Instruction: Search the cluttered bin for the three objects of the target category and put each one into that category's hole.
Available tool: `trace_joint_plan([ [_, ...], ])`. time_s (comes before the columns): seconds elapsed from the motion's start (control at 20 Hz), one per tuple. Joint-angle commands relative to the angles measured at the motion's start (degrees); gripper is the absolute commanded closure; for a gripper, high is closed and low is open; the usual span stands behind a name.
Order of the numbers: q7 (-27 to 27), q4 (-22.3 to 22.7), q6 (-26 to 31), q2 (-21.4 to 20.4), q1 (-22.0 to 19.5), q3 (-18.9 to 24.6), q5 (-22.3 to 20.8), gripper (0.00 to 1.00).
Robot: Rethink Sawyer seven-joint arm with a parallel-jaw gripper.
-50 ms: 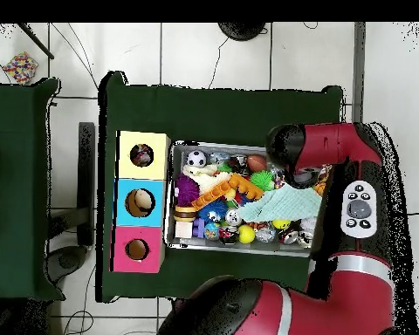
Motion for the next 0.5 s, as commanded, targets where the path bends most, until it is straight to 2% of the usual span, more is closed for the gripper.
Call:
trace_joint_plan([
  [0.05,-8.4,9.2,-2.6,2.2,-5.5,8.3,5.7,0.00],
  [0.5,-6.0,11.0,1.6,2.6,-7.4,9.9,10.7,0.00],
])
